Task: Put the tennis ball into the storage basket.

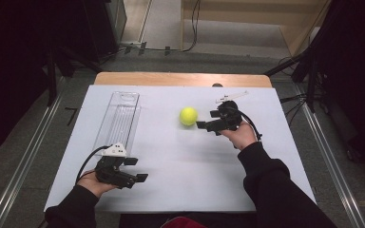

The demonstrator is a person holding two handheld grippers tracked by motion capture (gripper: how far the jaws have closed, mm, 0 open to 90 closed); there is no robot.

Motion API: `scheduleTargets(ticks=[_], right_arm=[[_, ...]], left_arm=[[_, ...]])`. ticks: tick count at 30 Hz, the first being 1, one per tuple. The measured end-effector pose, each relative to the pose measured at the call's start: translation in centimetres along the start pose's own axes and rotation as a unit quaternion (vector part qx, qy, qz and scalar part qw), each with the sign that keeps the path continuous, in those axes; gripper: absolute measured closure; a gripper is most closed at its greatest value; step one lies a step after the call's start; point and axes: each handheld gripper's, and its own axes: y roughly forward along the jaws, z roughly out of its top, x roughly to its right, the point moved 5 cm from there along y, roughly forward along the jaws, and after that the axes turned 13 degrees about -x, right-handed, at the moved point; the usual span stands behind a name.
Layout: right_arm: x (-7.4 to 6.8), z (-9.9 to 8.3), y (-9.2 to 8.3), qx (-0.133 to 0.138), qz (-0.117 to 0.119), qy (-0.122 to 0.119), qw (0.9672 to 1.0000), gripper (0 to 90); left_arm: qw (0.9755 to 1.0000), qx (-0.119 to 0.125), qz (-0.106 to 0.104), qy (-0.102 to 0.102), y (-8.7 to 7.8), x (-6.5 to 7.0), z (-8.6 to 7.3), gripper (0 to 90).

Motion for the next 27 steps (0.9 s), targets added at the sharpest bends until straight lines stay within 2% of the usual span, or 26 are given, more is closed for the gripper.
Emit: scheduleTargets(ticks=[27], right_arm=[[0.3,4.5,0.5,-0.007,-0.008,-0.002,0.9999,12.6]], left_arm=[[1.0000,0.002,0.000,-0.003,-0.1,0.0,-0.1,25.4]])
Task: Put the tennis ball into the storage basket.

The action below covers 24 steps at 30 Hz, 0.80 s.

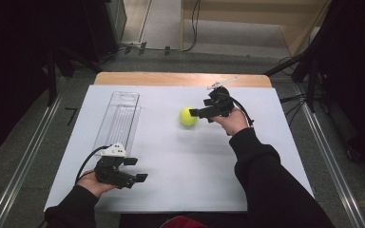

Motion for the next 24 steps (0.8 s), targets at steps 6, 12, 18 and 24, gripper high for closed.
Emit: scheduleTargets(ticks=[6,12,18,24], right_arm=[[0.0,0.9,0.4,-0.002,0.000,0.001,1.0000,12.6],[0.2,1.7,0.8,-0.004,-0.001,0.003,1.0000,12.6],[0.3,2.5,1.1,-0.002,-0.004,0.008,1.0000,12.6],[0.2,3.4,1.8,-0.003,-0.012,0.006,0.9999,12.7]], left_arm=[[1.0000,0.000,-0.001,0.001,0.0,0.0,0.0,25.4],[1.0000,0.001,-0.001,0.001,0.0,0.0,0.0,25.4],[1.0000,0.000,-0.001,0.002,0.0,0.0,0.0,25.4],[1.0000,0.000,-0.001,0.003,0.0,0.0,0.0,25.4]])
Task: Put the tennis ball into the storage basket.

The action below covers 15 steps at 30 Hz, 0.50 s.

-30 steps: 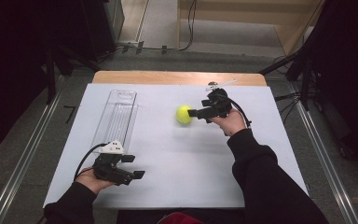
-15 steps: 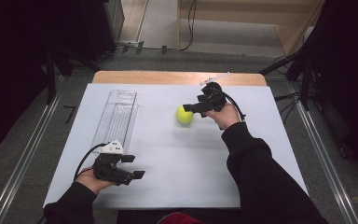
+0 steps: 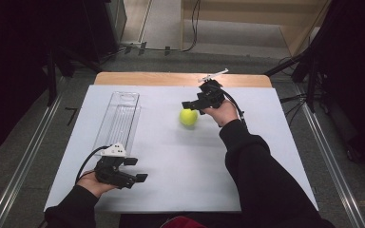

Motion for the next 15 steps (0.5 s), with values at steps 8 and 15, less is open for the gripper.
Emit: scheduleTargets(ticks=[8,15], right_arm=[[-0.3,0.6,0.8,-0.002,-0.007,-0.001,1.0000,12.6],[-0.2,0.6,1.1,0.000,-0.007,-0.001,1.0000,12.6]], left_arm=[[1.0000,0.000,0.000,0.001,-0.1,0.0,0.0,25.4],[1.0000,0.000,-0.001,0.001,-0.1,0.0,0.0,25.4]])
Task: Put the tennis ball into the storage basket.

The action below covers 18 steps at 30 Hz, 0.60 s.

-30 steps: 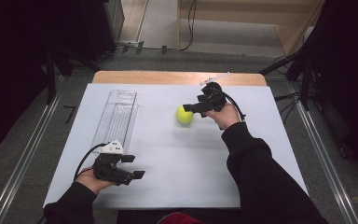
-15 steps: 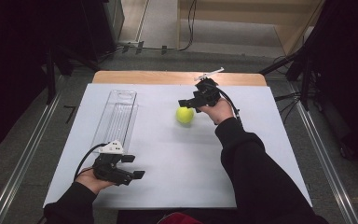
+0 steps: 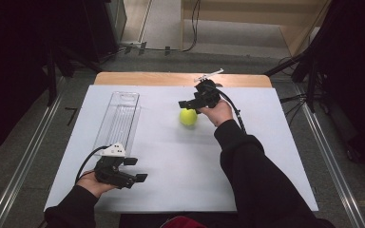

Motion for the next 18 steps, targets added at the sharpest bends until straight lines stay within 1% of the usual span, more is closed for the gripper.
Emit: scheduleTargets(ticks=[2,7,12,18], right_arm=[[0.0,-0.1,0.1,-0.001,0.001,0.003,1.0000,12.7],[0.0,-0.2,0.5,-0.005,-0.001,0.000,1.0000,12.6],[-0.1,-0.3,1.0,-0.007,0.002,0.002,1.0000,12.6],[-0.1,-0.7,1.6,-0.013,-0.002,0.001,0.9999,12.6]], left_arm=[[1.0000,0.000,0.000,0.000,0.0,0.0,0.0,25.4],[1.0000,0.000,0.000,0.000,0.0,0.0,0.0,25.3],[1.0000,0.001,0.000,-0.001,0.0,0.0,0.0,25.3],[1.0000,0.000,-0.001,-0.001,0.0,0.0,0.0,25.4]])
